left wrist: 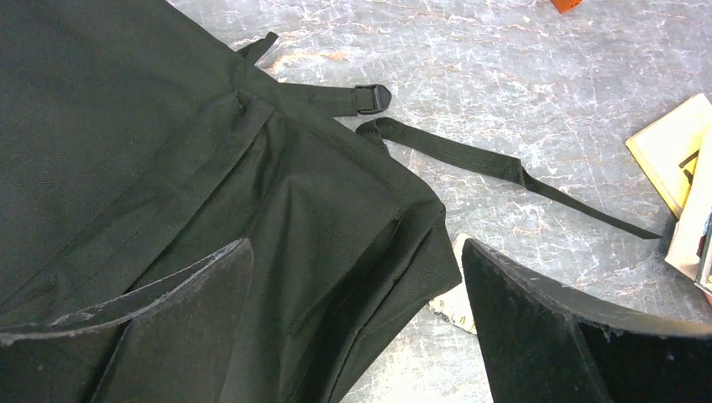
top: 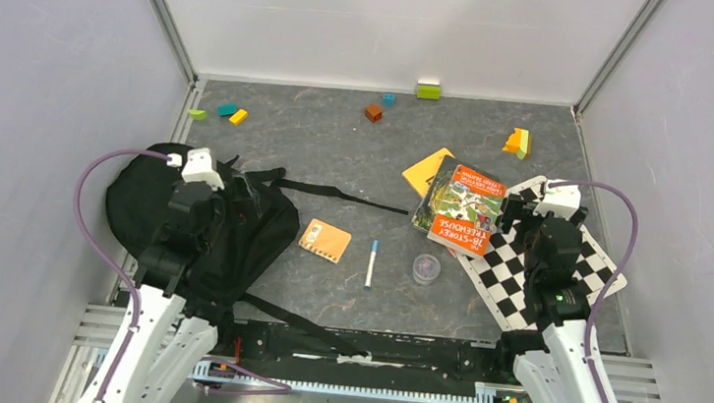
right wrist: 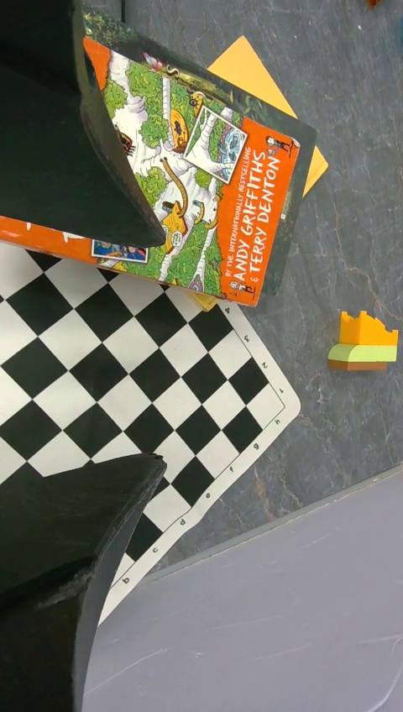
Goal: Pack the student bag
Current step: Move the student bag to the center of the board.
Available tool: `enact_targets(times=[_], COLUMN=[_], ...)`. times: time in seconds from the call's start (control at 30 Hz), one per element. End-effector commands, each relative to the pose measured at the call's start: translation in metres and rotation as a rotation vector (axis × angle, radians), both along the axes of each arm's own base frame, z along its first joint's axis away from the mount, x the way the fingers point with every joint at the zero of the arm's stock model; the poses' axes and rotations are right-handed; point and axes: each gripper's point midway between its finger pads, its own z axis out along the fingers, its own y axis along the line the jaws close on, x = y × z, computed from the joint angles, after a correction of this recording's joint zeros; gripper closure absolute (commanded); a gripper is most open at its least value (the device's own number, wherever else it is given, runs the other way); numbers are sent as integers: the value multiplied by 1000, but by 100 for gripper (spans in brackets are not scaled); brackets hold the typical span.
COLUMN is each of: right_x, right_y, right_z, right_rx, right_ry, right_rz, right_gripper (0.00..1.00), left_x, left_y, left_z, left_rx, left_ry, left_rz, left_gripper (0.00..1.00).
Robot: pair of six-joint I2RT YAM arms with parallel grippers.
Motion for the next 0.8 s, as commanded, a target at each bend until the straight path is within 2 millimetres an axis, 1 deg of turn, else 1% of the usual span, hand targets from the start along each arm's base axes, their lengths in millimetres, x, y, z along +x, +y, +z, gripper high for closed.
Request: enact_targets(times=[0.0, 0.07, 0.2, 0.3, 0.37, 0.43, 0.5, 0.57, 0.67, 0.77], right_x=[0, 0, -1, 1, 3, 5, 2, -2, -5, -3], right_y=[-2, -2, -5, -5, -1, 5, 9, 11, 15, 22], right_z=[12, 12, 15, 23, 26, 23, 15, 12, 11, 10], right_rx=[17, 20, 21, 31, 54, 83, 109, 124, 129, 128], right_ry=[-37, -36, -60, -95, -110, -107, -101, -129, -154, -135], right_rz=[-20, -18, -36, -42, -26, -3, 12, 25, 49, 92], right_gripper=[2, 2, 2, 2, 2, 2, 2, 2, 2, 2], left_x=[8, 9, 9, 11, 11, 11, 10, 9, 6, 4], left_y=[-6, -8, -13, -25, -34, -42, -47, -52, -59, -65], left_z=[16, 7, -19, -33, -43, -53, -63, -71, -80, -90], left_rx=[-54, -52, -27, -35, -46, -48, -38, -19, 17, 24], left_ry=[-32, 8, 141, 205, 248, 292, 339, 384, 430, 469], left_rz=[1, -8, -42, -112, -161, -197, -218, -235, -245, -248], left_gripper=[0, 0, 0, 0, 0, 0, 0, 0, 0, 0])
